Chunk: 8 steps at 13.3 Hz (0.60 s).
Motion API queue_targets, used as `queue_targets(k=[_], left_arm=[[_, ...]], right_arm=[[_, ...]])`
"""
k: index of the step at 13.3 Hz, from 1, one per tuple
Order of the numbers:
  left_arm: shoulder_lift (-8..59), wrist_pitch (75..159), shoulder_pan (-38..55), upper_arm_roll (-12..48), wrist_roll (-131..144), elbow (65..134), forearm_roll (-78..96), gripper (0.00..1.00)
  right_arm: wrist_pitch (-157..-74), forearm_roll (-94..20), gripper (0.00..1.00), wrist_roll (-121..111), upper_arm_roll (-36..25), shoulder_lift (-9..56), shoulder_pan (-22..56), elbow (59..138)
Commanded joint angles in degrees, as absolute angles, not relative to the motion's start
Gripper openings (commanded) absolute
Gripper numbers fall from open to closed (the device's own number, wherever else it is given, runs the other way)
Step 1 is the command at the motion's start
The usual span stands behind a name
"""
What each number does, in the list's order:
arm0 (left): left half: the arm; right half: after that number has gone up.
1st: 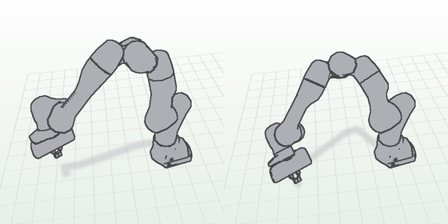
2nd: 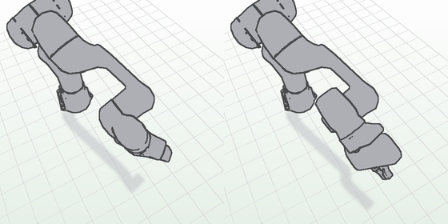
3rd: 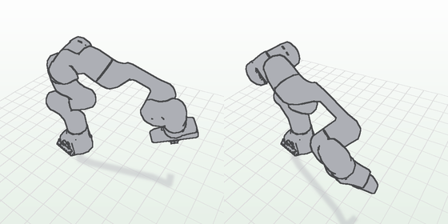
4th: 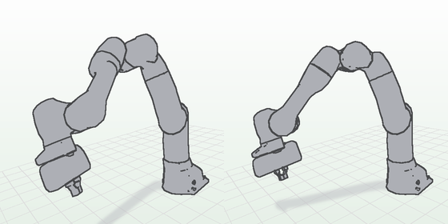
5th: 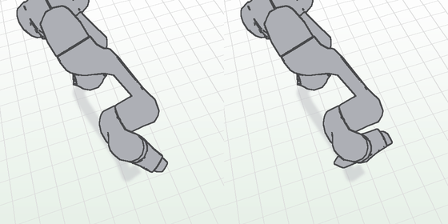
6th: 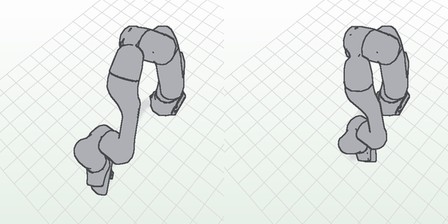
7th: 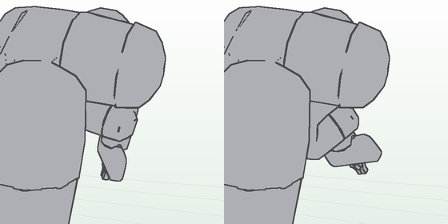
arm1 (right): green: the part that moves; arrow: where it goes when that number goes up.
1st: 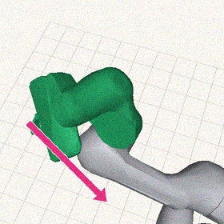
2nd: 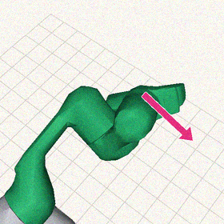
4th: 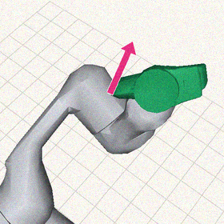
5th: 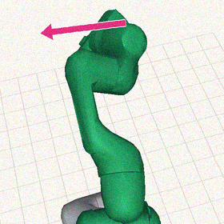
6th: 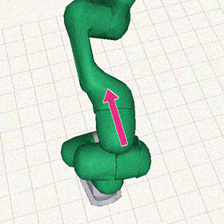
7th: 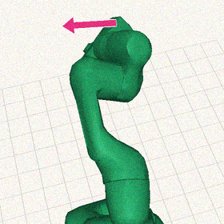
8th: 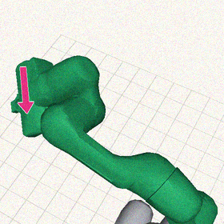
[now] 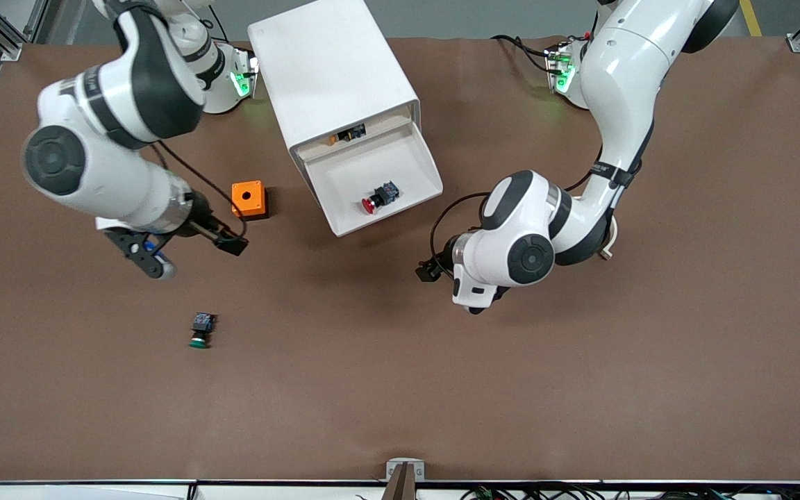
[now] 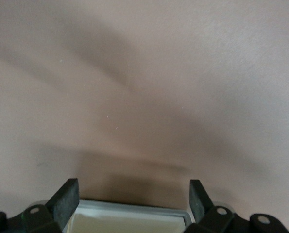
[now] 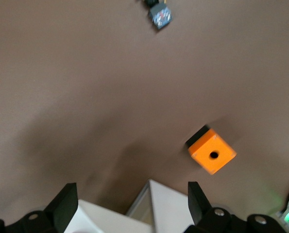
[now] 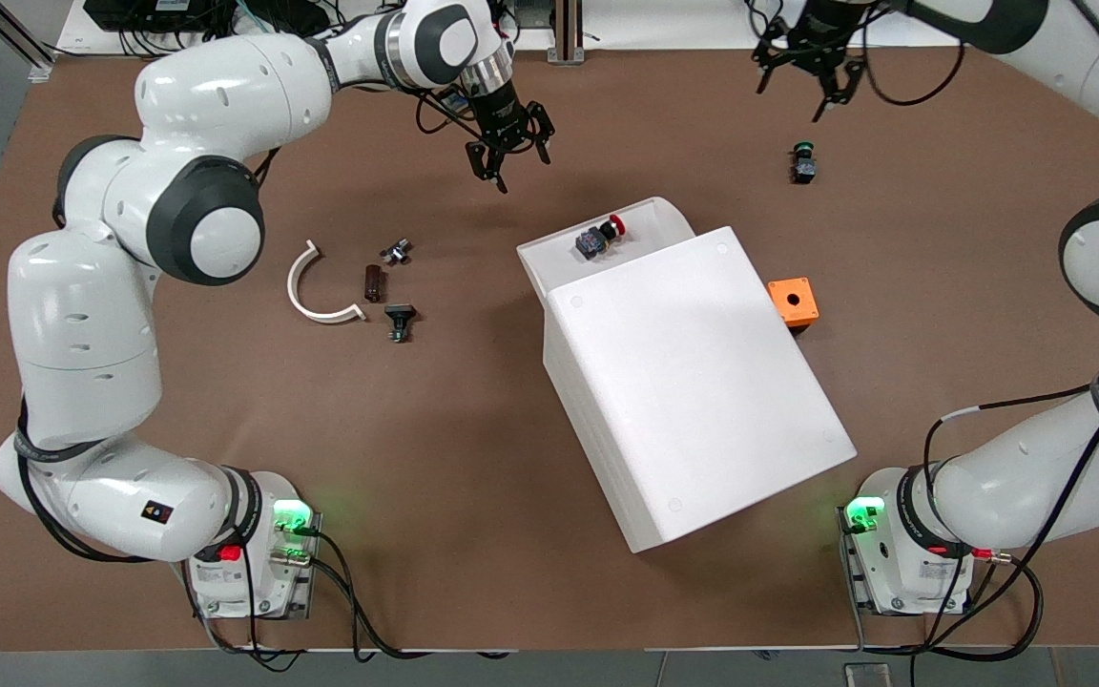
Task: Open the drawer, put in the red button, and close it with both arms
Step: 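Push the drawer front closed with the left gripper while the right gripper retracts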
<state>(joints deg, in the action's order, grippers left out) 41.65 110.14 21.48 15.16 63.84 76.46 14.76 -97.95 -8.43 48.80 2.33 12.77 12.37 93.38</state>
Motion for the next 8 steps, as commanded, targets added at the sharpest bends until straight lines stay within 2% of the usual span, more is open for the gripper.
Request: queue_targets(k=[1,3,8], left_arm=[[39.21,112.67,21.88,14.85,63.19,76.90,8.47,1.00],[38.32,114.51,23.46,14.85,63.63,76.99,3.45,1.00],[38.06,115.66,26.53,14.77,66.27,77.60,-1.48,1.00]], right_arm=[[-97.21,-6.52,1.00,35.65,3.43,10.90,6.70,94.04],[-96.68,-2.13,1.00,21.25,3.51,9.50,3.01,94.30],[-96.77,-1.58,1.00,0.74,3.51,6.60,-4.47,94.57]])
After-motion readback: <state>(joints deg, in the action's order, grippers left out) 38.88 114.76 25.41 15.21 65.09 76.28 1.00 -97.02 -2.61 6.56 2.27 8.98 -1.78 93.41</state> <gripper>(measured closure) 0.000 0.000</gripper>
